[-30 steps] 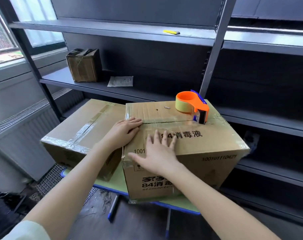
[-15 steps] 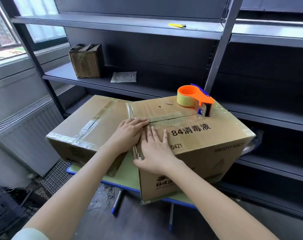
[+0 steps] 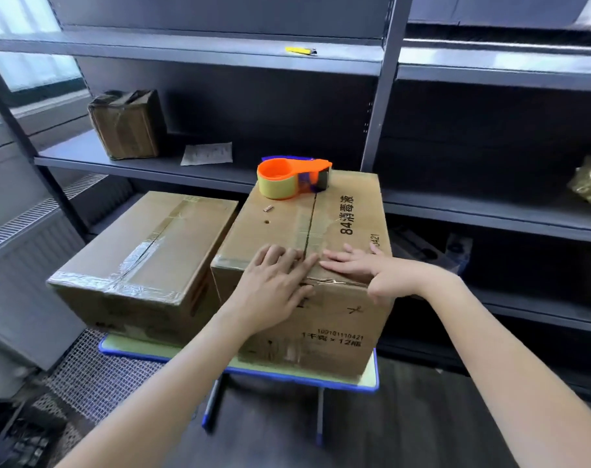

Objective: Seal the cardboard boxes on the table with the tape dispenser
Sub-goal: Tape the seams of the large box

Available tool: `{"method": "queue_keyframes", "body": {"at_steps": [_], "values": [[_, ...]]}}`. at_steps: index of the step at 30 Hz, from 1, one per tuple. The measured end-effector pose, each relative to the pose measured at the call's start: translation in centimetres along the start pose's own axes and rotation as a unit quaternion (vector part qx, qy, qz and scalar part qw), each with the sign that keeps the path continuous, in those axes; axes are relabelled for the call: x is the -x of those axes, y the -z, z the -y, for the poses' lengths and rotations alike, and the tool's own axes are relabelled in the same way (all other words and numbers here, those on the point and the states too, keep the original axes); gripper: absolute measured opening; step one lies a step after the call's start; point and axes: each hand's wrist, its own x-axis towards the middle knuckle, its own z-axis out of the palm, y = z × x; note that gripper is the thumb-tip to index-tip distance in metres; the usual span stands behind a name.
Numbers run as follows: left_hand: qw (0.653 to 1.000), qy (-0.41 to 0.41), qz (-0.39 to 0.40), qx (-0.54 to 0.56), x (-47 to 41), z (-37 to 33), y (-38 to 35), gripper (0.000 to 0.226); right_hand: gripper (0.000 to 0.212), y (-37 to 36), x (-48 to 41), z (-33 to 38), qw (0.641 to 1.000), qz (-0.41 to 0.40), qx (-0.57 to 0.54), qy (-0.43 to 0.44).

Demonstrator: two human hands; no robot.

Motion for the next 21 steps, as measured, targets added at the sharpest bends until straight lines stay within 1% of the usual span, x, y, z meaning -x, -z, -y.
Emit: {"method": "queue_keyframes", "body": {"at_steps": [3, 7, 9, 11, 12, 14, 15, 17, 18, 21], "values": [[1.000, -0.006, -0.010, -0.003, -1.6, -1.0, -0.4, 0.054, 0.085, 0.0, 0.7, -1.3, 0.998, -0.052, -0.032, -0.008], [0.999, -0.021, -0.044, 0.015, -1.9, 0.3, -1.3, 0.053, 0.054, -0.8, -0.6, -1.7, 0.993, -0.112, -0.019, 0.008], [0.998, -0.016, -0.047, 0.029, -1.9, 1.0, -1.3, 0.054, 0.042, -1.0, -1.6, -1.4, 0.985, -0.168, -0.017, 0.017], [0.996, -0.002, -0.040, 0.075, -2.2, 1.5, -0.8, 0.055, 0.036, -0.9, -2.5, -1.1, 0.972, -0.232, -0.039, 0.027], [0.992, 0.014, -0.037, 0.117, -2.6, 1.7, -0.6, 0.055, 0.033, -0.7, -3.0, -1.0, 0.966, -0.253, -0.046, 0.032], [0.975, 0.066, -0.024, 0.210, -3.9, 2.2, 0.1, 0.054, 0.030, -0.3, -4.1, -0.8, 0.962, -0.271, -0.035, 0.029], [0.968, 0.091, -0.029, 0.233, -4.7, 2.7, 0.3, 0.048, 0.029, 0.0, -4.7, -0.7, 0.960, -0.277, -0.025, 0.023], [0.962, 0.137, -0.056, 0.230, -6.6, 4.0, 0.2, 0.031, 0.026, 0.4, -5.8, -0.6, 0.955, -0.297, -0.013, 0.017], [0.958, 0.161, -0.069, 0.225, -7.6, 4.8, 0.2, 0.026, 0.025, 0.5, -6.2, -0.6, 0.950, -0.310, -0.010, 0.017], [0.949, 0.219, -0.106, 0.199, -10.7, 7.1, -0.5, 0.025, 0.020, 0.4, -7.3, -0.4, 0.937, -0.349, -0.015, 0.011]]}}
